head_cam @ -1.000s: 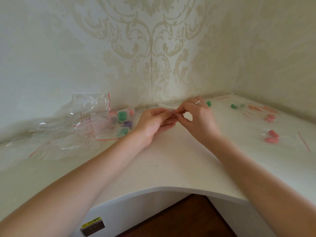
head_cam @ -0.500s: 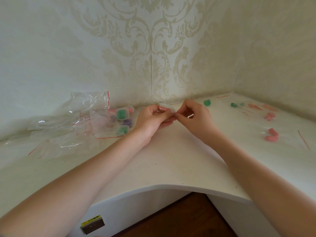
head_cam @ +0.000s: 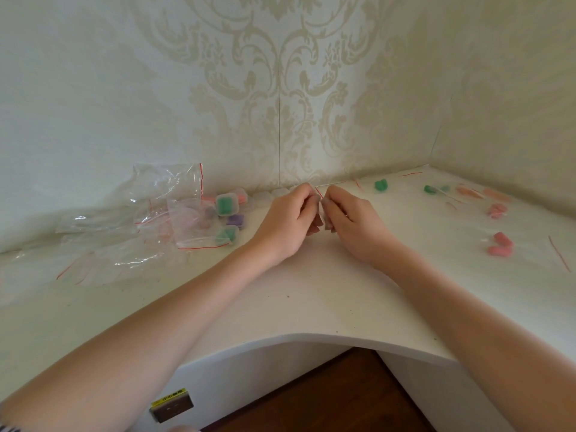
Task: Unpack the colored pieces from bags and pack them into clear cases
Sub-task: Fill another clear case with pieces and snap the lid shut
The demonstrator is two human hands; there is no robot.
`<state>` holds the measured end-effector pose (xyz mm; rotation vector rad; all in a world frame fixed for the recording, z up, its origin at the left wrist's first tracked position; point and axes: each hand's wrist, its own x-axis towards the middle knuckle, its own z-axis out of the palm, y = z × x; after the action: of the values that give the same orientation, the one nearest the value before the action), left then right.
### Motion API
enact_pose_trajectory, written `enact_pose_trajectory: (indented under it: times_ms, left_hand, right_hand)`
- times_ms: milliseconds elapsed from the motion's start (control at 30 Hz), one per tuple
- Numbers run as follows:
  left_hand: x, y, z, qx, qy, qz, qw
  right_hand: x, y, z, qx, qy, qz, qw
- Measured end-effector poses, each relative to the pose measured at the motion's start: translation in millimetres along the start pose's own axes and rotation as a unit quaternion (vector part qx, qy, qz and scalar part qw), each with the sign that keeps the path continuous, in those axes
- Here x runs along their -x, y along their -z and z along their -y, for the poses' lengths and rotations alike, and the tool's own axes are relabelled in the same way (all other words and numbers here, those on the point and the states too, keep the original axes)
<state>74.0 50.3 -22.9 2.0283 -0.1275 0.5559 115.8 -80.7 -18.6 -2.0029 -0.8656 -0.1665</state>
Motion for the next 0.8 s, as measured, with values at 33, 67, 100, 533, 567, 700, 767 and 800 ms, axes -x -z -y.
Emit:
enact_pose_trajectory:
  times_ms: [33,67,100,533,567,700,767,800]
  left_hand:
    - [0.7,-0.1,-1.4,0.002,0.003,-0.005,1.000]
    - [1.6,-0.7,-3.0,0.005,0.002,-0.007,1.000]
    - [2.6,-2.0,-4.2,0.008,-0.001,-0.006,1.000]
    - [8.8,-5.9,-15.0,0.052,-0.009,-0.026,0.998]
    - [8.8,-5.7,-15.3,0.061,-0.004,-0.022,0.998]
    - [7.4,-5.6,-14.6,0.074,0.011,-0.024,0.997]
    - [7.2,-5.8,-14.1,0.062,0.016,-0.027,0.998]
    - [7.2,-5.9,-14.1,0.051,0.016,-0.027,0.998]
  right_hand:
    - [0.2,-1.5,0.7,-0.002,0.001,-0.001,1.000]
    - [0.6,-2.9,1.9,-0.006,0.005,0.000,1.000]
    - [1.2,-4.0,3.4,-0.009,0.011,0.001,1.000]
    - [2.2,-12.3,13.5,-0.065,0.020,-0.043,0.997]
    - [1.9,-12.7,12.2,-0.056,0.024,-0.044,0.997]
    - [-1.0,-13.2,6.7,-0.017,0.036,-0.068,0.997]
    - [-2.0,-14.1,4.7,-0.002,0.042,-0.077,0.996]
    - [-2.4,-14.7,3.9,0.009,0.044,-0.080,0.996]
